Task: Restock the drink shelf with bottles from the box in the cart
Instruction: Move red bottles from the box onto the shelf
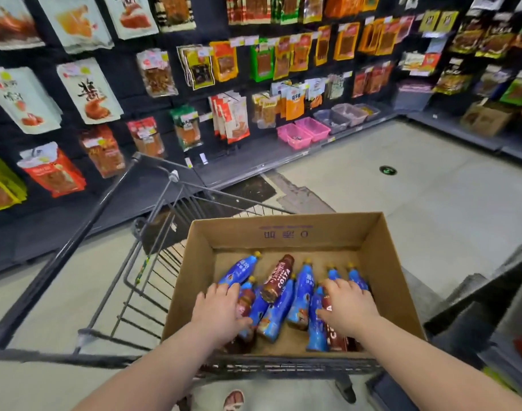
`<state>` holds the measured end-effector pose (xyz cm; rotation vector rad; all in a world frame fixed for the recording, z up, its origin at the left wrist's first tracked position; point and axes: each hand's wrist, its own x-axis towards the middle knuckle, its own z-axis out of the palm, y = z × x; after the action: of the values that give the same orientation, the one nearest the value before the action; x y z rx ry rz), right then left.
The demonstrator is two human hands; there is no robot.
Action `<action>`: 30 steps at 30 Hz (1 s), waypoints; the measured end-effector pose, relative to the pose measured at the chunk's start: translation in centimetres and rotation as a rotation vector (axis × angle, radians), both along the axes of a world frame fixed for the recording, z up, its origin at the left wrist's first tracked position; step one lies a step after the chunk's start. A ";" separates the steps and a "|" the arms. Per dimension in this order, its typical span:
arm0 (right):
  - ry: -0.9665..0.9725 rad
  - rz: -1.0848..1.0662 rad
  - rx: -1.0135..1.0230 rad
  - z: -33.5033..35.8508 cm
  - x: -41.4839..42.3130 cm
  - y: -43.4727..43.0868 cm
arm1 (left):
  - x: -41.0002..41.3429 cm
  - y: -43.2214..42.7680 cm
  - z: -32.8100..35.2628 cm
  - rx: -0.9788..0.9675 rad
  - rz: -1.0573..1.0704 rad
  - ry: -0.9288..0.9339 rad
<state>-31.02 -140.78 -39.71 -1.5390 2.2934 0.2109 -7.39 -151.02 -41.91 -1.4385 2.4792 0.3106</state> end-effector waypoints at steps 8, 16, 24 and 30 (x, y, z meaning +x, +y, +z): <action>-0.018 -0.121 0.128 -3.2 1.4 -8.2 | 2.0 -9.1 -4.6 0.172 -0.005 -0.024; -0.073 -0.172 0.239 -7.6 0.6 -13.6 | 0.4 -10.6 -10.0 0.413 0.006 -0.066; -0.199 -0.217 0.263 -14.3 0.0 -18.0 | -0.6 -10.8 -14.8 0.568 0.137 -0.106; -0.303 -0.397 0.230 -18.7 0.1 -19.2 | -1.1 -10.0 -17.7 0.614 0.220 -0.138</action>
<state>-30.90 -160.02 -58.43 -0.9112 2.1847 0.1188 -8.50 -161.00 -59.60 -1.3896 1.8730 0.8908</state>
